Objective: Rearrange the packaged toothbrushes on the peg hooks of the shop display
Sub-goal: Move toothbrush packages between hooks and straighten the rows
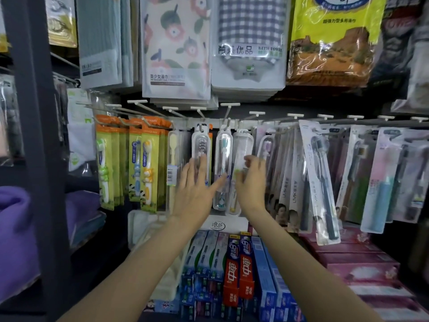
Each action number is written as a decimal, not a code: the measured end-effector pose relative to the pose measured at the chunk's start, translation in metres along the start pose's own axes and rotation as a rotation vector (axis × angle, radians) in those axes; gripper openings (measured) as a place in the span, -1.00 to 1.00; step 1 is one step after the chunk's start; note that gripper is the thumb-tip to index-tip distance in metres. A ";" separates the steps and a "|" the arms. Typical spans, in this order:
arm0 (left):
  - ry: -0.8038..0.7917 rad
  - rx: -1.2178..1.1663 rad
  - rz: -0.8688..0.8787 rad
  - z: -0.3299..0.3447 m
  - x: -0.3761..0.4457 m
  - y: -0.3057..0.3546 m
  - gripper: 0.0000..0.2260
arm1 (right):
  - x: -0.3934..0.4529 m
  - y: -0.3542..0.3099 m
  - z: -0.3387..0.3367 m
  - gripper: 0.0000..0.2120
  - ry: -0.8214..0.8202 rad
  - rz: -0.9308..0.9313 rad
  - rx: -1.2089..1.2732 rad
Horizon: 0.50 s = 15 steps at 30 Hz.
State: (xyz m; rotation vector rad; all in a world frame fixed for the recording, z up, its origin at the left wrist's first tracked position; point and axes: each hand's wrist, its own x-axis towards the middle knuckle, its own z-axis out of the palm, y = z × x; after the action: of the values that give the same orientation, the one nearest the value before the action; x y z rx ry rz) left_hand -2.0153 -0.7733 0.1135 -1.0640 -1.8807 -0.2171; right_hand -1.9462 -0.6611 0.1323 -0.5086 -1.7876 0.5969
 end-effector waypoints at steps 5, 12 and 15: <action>-0.162 0.158 0.073 -0.002 0.010 -0.012 -0.60 | 0.009 -0.007 0.017 -0.68 -0.434 -0.044 0.052; -0.261 0.433 0.207 0.008 0.010 -0.035 -0.60 | 0.005 -0.022 0.041 -0.71 -0.484 -0.010 -0.108; -0.286 0.413 0.209 0.010 0.009 -0.044 -0.58 | 0.001 -0.028 0.065 -0.53 -0.475 0.095 -0.122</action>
State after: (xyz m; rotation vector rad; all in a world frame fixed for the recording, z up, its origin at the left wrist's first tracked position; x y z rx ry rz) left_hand -2.0562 -0.7895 0.1270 -1.0294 -1.9311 0.4481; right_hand -2.0096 -0.6916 0.1344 -0.5709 -2.2697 0.7203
